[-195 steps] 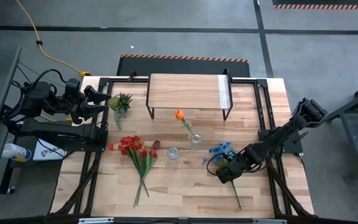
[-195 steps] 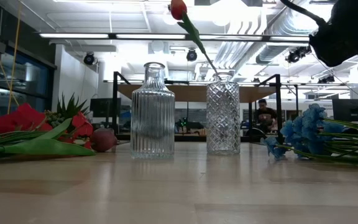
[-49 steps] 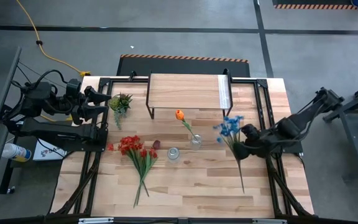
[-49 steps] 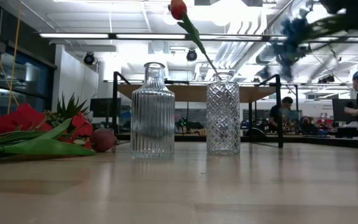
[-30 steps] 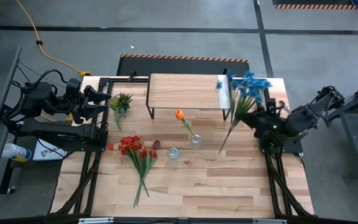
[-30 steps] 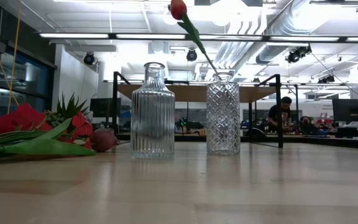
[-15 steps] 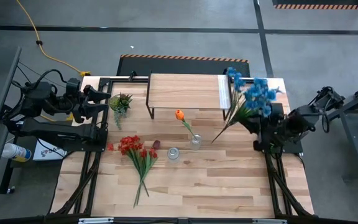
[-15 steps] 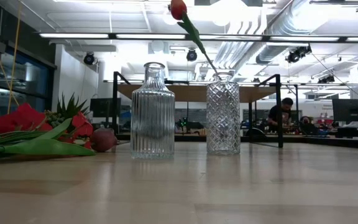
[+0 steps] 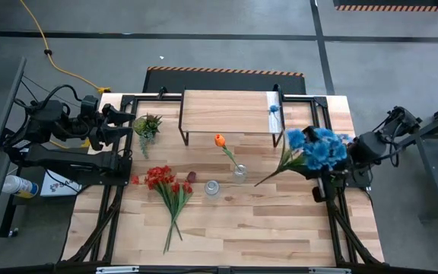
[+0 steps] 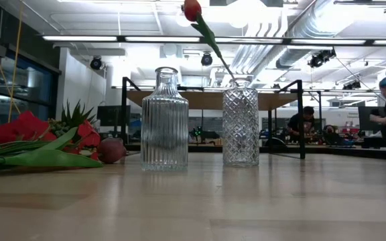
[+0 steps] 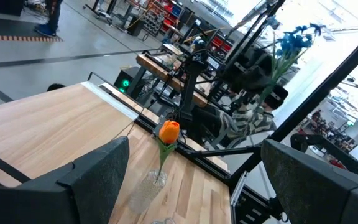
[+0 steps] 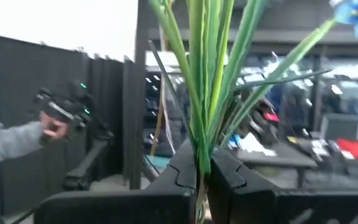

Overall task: Pick and place flowers into a vace then onto a shelf
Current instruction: Put the blue flowers into the top transparent vase

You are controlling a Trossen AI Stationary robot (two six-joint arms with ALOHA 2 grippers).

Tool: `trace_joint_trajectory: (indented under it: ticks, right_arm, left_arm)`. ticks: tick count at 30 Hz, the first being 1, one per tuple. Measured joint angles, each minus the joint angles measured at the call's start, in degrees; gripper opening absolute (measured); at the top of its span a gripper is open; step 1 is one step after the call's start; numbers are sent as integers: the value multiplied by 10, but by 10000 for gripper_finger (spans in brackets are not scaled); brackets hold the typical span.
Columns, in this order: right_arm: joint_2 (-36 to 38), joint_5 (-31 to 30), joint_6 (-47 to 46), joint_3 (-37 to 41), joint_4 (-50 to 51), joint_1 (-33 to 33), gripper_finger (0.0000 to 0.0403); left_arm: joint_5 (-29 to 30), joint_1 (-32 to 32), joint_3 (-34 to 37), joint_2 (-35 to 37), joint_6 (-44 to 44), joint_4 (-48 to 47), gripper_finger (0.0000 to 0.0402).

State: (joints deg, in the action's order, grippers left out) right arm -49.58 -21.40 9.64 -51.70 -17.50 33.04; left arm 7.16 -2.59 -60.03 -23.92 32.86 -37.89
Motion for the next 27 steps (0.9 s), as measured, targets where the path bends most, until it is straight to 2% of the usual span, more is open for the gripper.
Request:
trace_joint_trajectory:
  ticks: [6, 11, 16, 19, 27]
  right_arm:
    - [-2, 168, 83, 0, -49, 0, 3]
    - [-12, 236, 100, 0, -71, 0, 3]
    - [-41, 340, 115, 0, -90, 0, 3]
    - [-62, 368, 122, 0, -99, 0, 3]
    - [-109, 387, 136, 0, -134, 0, 3]
  left_arm:
    - [0, 0, 0, 0, 0, 0, 399]
    - [0, 0, 0, 0, 0, 0, 399]
    - [8, 0, 0, 0, 0, 0, 399]
    - [12, 0, 0, 0, 0, 0, 399]
    - [14, 0, 0, 0, 0, 0, 399]
